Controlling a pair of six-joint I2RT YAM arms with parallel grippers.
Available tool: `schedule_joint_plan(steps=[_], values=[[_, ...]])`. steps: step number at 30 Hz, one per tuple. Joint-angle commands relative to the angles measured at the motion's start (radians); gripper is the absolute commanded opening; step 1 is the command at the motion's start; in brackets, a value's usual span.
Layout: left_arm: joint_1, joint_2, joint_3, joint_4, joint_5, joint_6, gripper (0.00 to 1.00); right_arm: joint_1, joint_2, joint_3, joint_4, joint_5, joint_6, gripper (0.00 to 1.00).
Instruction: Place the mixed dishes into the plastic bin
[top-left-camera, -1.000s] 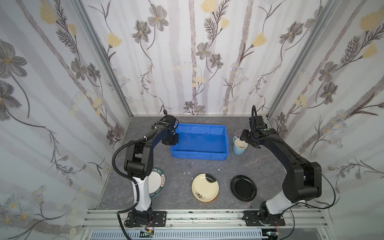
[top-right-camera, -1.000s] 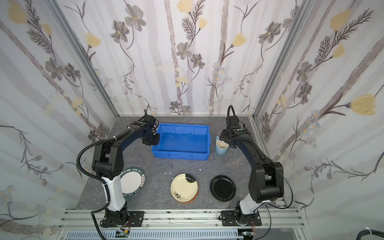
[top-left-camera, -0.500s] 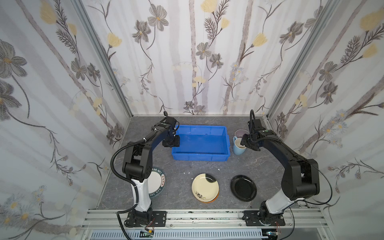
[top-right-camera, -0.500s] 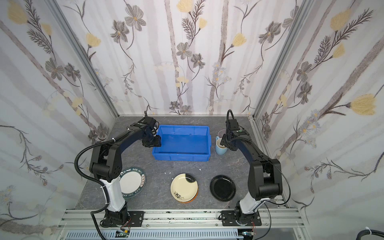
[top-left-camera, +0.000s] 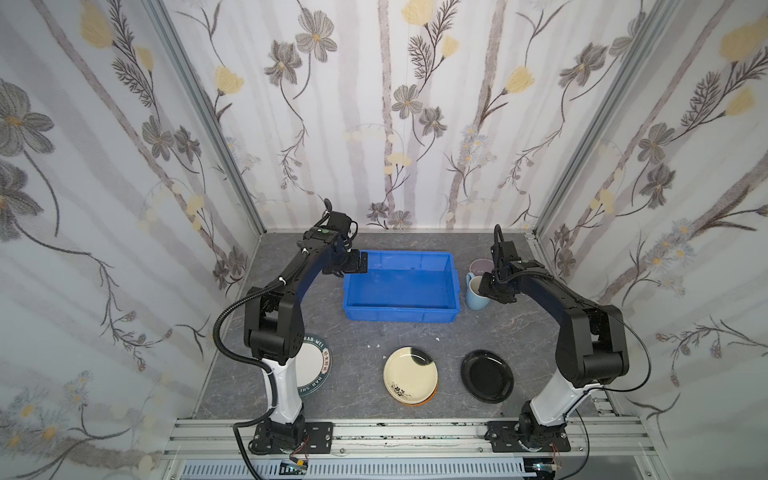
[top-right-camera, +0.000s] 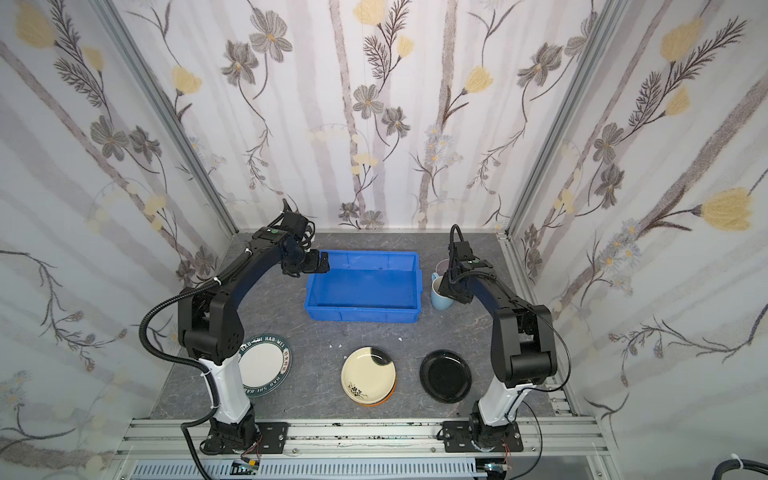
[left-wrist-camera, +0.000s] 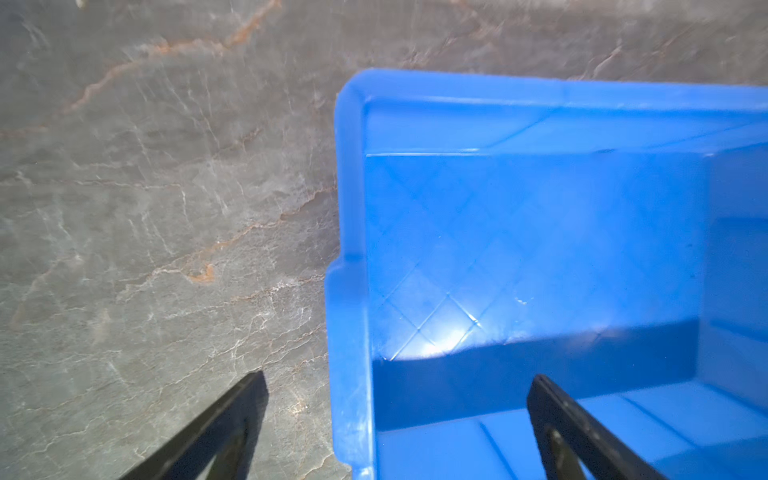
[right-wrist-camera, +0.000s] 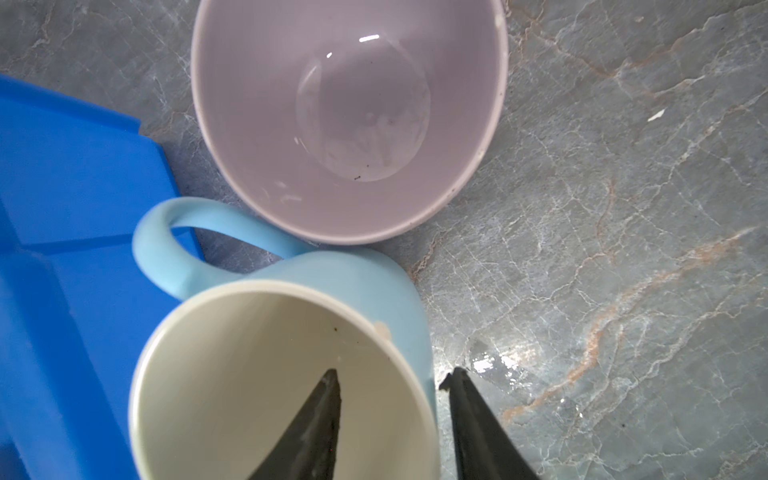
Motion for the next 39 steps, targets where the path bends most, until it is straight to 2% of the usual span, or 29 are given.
schedule_joint_plan(steps=[1, 8, 17, 29, 39], values=[[-0.020, -0.009, 0.076, -0.063, 0.037, 0.012, 1.00, 0.001, 0.019, 0.017, 0.017, -0.011, -0.002, 0.43], [-0.098, 0.041, 0.249, -0.096, 0.062, 0.006, 1.00, 0.000, 0.066, 0.067, -0.026, -0.028, -0.013, 0.25], [-0.168, 0.159, 0.397, -0.096, 0.103, 0.001, 1.00, 0.000, 0.056, 0.090, -0.083, -0.005, -0.023, 0.15], [-0.173, 0.197, 0.458, -0.087, 0.096, 0.000, 1.00, 0.001, 0.023, 0.199, -0.174, 0.004, -0.041, 0.10], [-0.173, 0.187, 0.472, -0.085, 0.075, 0.005, 1.00, 0.038, 0.057, 0.477, -0.275, -0.022, -0.042, 0.11]])
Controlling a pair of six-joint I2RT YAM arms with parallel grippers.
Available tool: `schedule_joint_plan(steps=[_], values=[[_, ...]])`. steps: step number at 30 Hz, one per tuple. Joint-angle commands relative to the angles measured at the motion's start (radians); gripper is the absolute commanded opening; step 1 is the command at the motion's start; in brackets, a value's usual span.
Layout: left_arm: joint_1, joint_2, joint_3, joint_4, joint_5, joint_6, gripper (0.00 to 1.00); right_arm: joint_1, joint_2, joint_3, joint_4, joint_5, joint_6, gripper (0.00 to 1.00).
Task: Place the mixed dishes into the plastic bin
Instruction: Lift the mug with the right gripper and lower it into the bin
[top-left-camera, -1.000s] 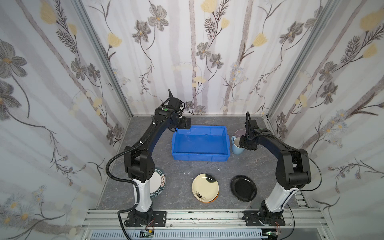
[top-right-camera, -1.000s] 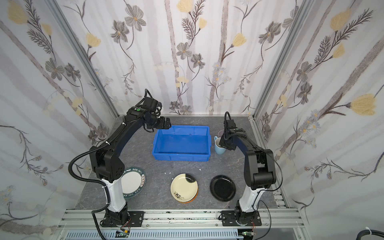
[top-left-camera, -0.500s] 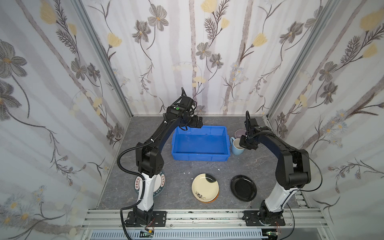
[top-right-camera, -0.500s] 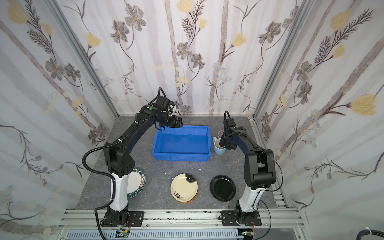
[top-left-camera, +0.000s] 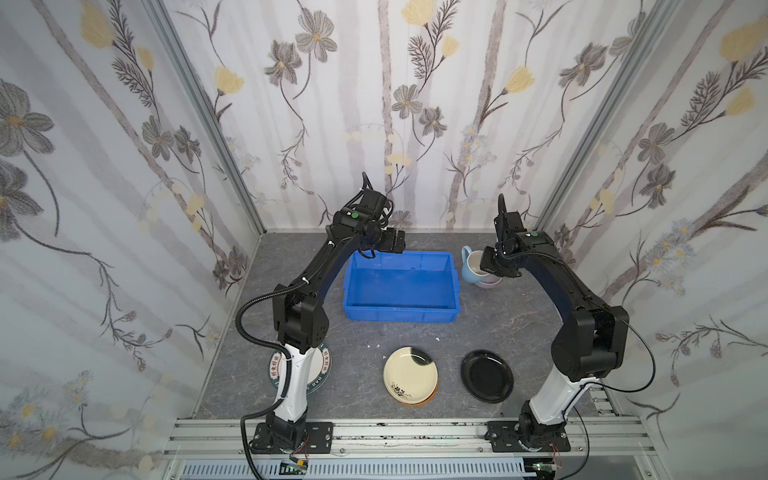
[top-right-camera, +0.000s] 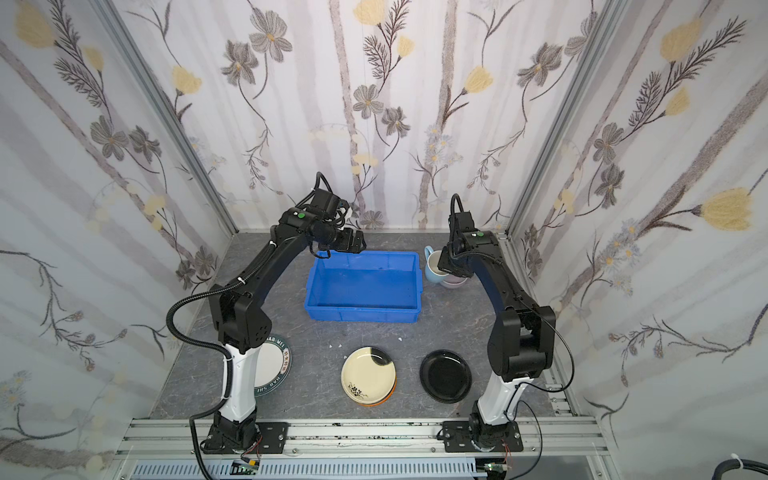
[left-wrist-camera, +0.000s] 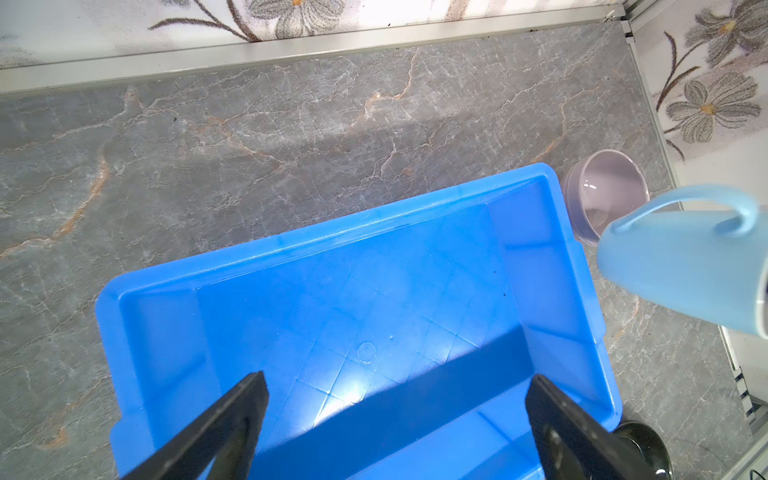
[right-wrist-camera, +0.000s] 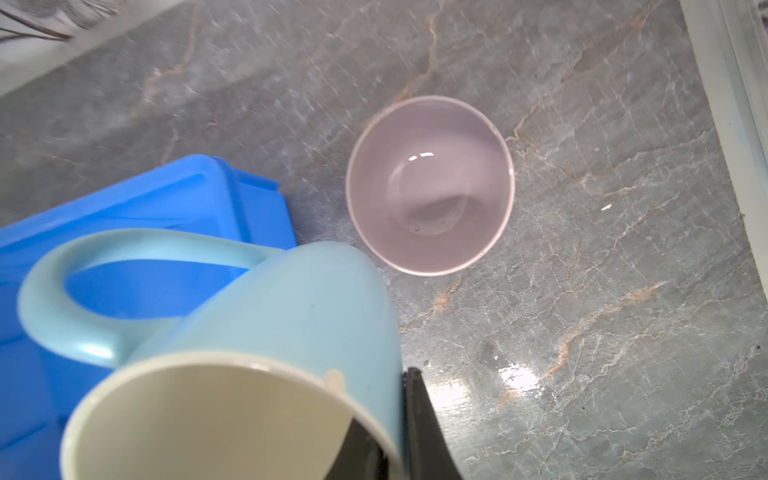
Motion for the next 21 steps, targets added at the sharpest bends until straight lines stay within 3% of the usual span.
schedule_joint_plan(steps=[1, 11, 21], values=[[0.000, -0.010, 0.012, -0.003, -0.019, 0.013, 1.00, 0.015, 0.027, 0.088, -0.013, -0.017, -0.002, 0.11], [0.000, -0.020, 0.011, -0.022, -0.037, 0.056, 1.00, 0.130, 0.187, 0.379, -0.114, -0.050, -0.015, 0.12], [0.021, -0.049, -0.049, 0.014, 0.007, 0.091, 1.00, 0.188, 0.309, 0.413, -0.118, -0.052, -0.017, 0.12]])
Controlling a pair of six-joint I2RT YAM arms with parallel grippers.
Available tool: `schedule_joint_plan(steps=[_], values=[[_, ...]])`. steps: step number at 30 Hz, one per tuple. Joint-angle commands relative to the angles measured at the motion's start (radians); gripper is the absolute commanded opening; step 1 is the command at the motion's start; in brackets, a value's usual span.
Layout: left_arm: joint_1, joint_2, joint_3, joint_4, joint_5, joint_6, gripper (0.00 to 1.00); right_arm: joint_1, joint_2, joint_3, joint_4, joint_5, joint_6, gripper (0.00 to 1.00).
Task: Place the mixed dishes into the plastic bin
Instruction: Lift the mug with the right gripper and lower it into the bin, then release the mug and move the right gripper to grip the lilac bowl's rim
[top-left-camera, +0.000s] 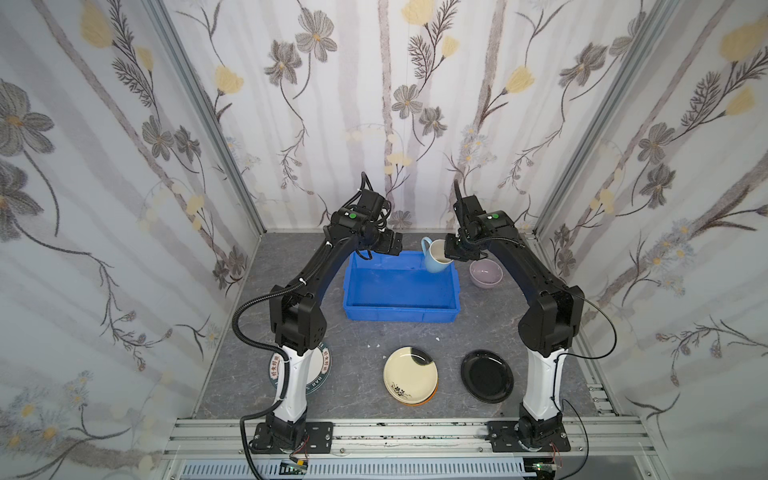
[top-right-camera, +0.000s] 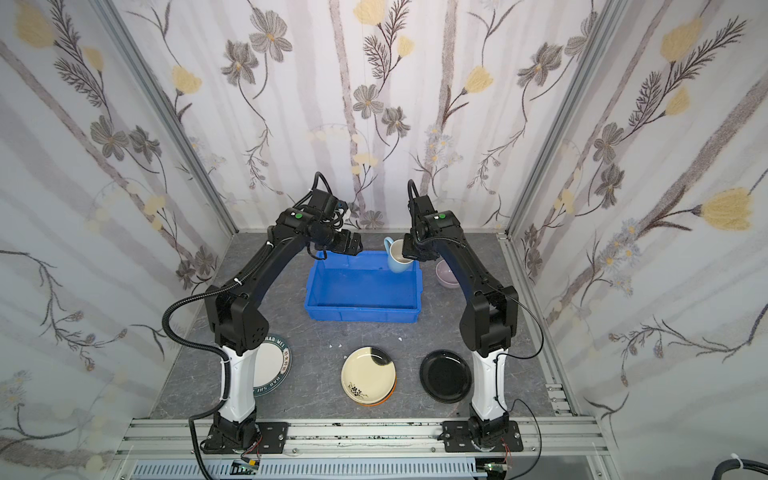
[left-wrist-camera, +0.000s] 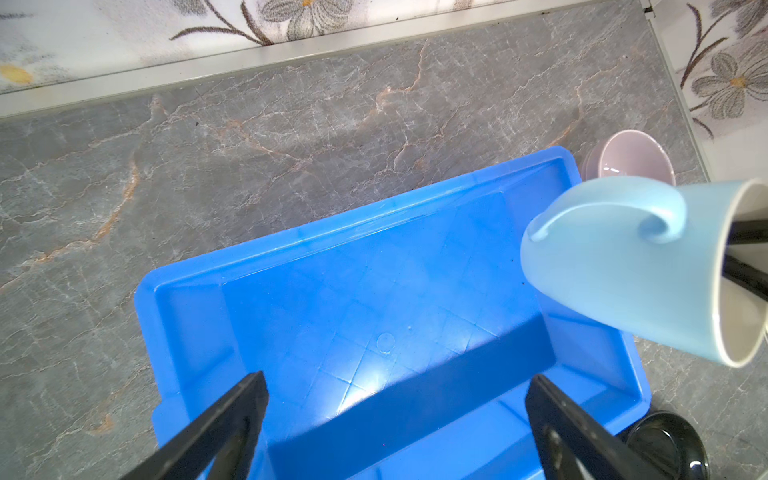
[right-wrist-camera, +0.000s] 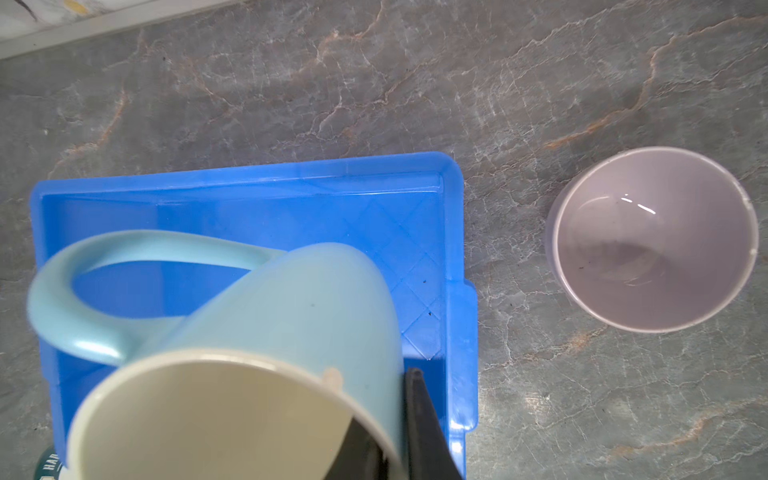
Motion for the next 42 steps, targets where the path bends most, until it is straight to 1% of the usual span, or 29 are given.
schedule_joint_plan(steps=[1, 4, 6, 8, 11, 15, 21, 22, 27, 32, 35, 42], values=[[0.013, -0.022, -0.005, 0.021, 0.042, 0.034, 1.00, 0.001, 0.035, 0.012, 0.030, 0.023, -0.001, 0.12], [0.017, -0.038, -0.004, 0.014, 0.122, 0.064, 1.00, 0.000, 0.071, 0.027, 0.032, 0.031, -0.003, 0.12], [0.018, -0.045, -0.005, 0.000, 0.197, 0.089, 1.00, 0.000, 0.096, 0.039, 0.034, 0.029, -0.002, 0.12], [0.018, -0.047, -0.006, -0.023, 0.243, 0.110, 1.00, 0.000, 0.113, 0.041, 0.039, 0.033, 0.002, 0.12], [0.017, -0.052, -0.020, -0.057, 0.289, 0.144, 1.00, -0.002, 0.136, 0.044, 0.043, 0.037, 0.004, 0.13], [0.018, -0.092, -0.094, -0.065, 0.330, 0.164, 1.00, -0.006, 0.158, 0.047, 0.057, 0.039, 0.009, 0.14], [0.017, -0.139, -0.174, -0.056, 0.323, 0.158, 1.00, -0.008, 0.178, 0.054, 0.063, 0.053, 0.011, 0.16], [0.016, -0.144, -0.182, -0.051, 0.322, 0.158, 1.00, -0.008, 0.180, 0.055, 0.065, 0.054, 0.010, 0.17], [0.016, -0.172, -0.232, -0.028, 0.323, 0.149, 1.00, -0.016, 0.188, 0.067, 0.070, 0.047, 0.001, 0.30], [0.017, -0.182, -0.258, -0.017, 0.317, 0.149, 1.00, -0.019, 0.177, 0.067, 0.069, 0.058, -0.004, 0.33], [0.017, -0.184, -0.254, -0.016, 0.314, 0.148, 1.00, -0.021, 0.153, 0.070, 0.067, 0.060, -0.004, 0.34], [0.014, -0.170, -0.203, -0.010, 0.339, 0.126, 1.00, -0.059, 0.013, 0.072, 0.083, 0.077, -0.002, 0.42]])
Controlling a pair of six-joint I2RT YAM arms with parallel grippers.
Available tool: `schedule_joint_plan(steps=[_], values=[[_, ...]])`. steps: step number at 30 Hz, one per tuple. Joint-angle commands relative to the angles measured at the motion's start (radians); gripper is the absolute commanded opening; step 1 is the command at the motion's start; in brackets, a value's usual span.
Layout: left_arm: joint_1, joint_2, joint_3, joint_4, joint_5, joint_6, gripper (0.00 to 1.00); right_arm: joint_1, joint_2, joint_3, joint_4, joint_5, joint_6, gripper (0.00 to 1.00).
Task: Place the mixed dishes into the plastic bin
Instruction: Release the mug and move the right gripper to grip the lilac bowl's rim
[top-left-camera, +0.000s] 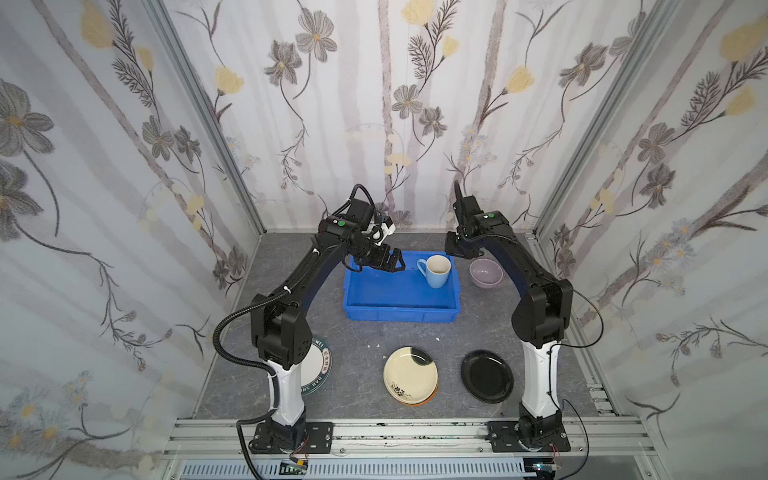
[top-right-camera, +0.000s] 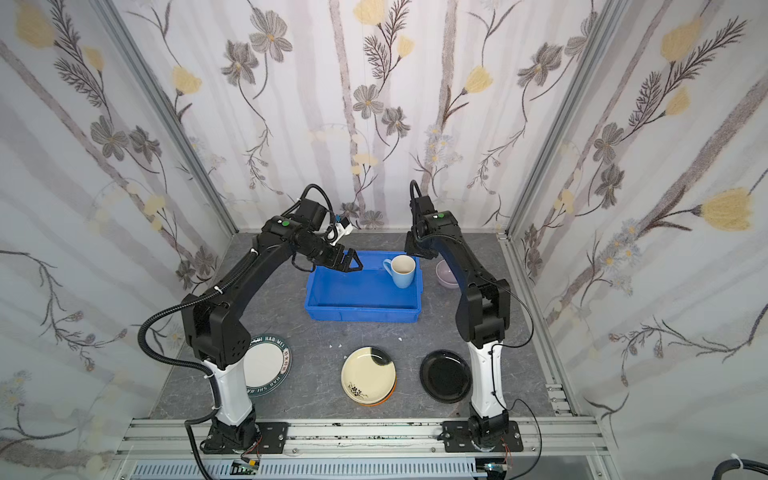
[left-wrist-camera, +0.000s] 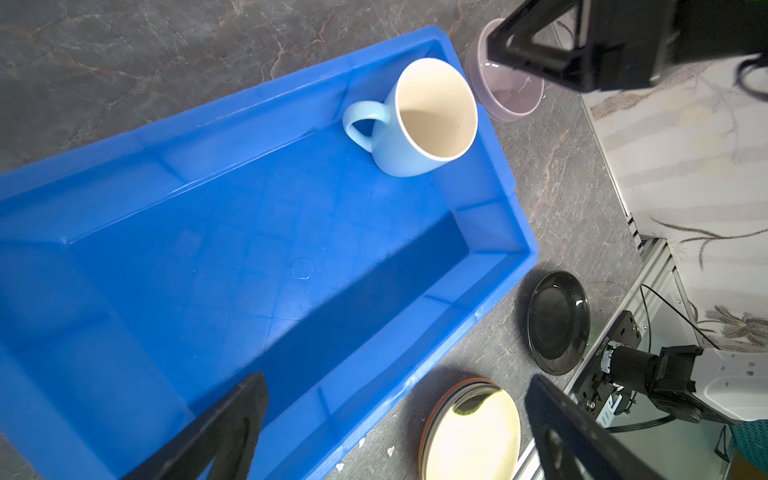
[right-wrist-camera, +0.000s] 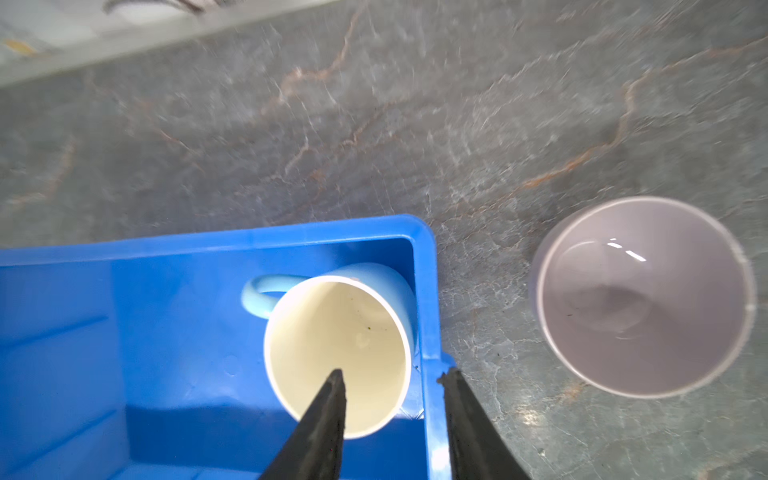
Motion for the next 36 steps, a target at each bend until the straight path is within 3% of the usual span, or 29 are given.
schedule_joint_plan(steps=[1, 5, 8, 12, 16, 24, 36], values=[[-0.005, 0.009, 0.037, 0.015, 0.022, -0.012, 1.00, -0.026, -0.052, 0.007, 0.023, 0.039, -0.003, 0.43], [-0.039, 0.037, 0.089, 0.017, 0.018, -0.033, 1.00, -0.078, -0.091, -0.046, -0.001, 0.095, -0.026, 0.44], [-0.093, 0.081, 0.161, -0.001, -0.003, -0.045, 1.00, -0.129, -0.151, -0.190, 0.047, 0.103, -0.025, 0.46], [-0.173, 0.177, 0.349, -0.077, -0.047, -0.031, 1.00, -0.208, -0.230, -0.399, 0.160, 0.086, 0.002, 0.51], [-0.223, 0.247, 0.478, -0.102, -0.045, -0.051, 1.00, -0.261, -0.249, -0.509, 0.233, 0.063, 0.010, 0.55], [-0.276, 0.287, 0.479, -0.057, -0.043, -0.094, 1.00, -0.334, -0.205, -0.614, 0.359, -0.008, 0.011, 0.57], [-0.285, 0.287, 0.478, -0.086, -0.093, -0.110, 1.00, -0.354, -0.068, -0.567, 0.408, -0.090, -0.008, 0.53]])
